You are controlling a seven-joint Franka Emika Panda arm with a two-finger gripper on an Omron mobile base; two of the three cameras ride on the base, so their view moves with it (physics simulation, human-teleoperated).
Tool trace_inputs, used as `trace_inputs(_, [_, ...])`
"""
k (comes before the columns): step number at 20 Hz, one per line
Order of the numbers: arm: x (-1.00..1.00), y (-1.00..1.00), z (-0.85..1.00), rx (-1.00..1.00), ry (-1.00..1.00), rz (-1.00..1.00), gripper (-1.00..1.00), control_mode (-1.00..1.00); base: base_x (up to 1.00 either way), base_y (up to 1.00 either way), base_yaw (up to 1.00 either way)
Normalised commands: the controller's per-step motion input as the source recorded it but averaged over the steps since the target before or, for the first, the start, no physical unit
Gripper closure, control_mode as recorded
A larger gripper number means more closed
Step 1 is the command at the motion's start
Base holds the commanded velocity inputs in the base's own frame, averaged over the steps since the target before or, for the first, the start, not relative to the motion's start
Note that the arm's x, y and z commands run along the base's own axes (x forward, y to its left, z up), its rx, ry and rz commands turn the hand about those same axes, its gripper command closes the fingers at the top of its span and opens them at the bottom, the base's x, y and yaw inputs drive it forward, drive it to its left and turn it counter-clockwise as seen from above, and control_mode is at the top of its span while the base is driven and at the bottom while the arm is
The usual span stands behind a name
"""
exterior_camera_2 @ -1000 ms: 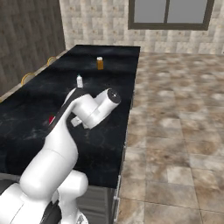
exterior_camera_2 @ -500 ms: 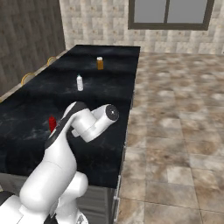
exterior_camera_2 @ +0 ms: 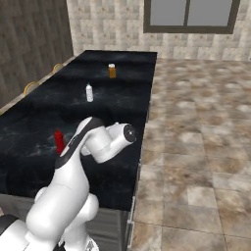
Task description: Move the ketchup and shaker from the cabinet to the dining counter.
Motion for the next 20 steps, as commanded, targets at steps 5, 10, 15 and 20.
trace_inputs(5, [0.00, 0.00, 0.00, 0.14, 0.02, 0.00, 1.00, -1.00, 0.00, 0.00, 0.00])
trace_inputs(10, [0.00, 0.00, -0.03, 0.14, 0.02, 0.00, 1.00, -1.00, 0.00, 0.00, 0.00])
trace_inputs(15, [0.05, 0.00, -0.15, 0.08, 0.04, 0.00, 1.00, -1.00, 0.00, 0.00, 0.00])
trace_inputs(20, [0.09, 0.00, -0.13, 0.03, 0.04, 0.01, 1.00, -1.00, 0.00, 0.00, 0.00])
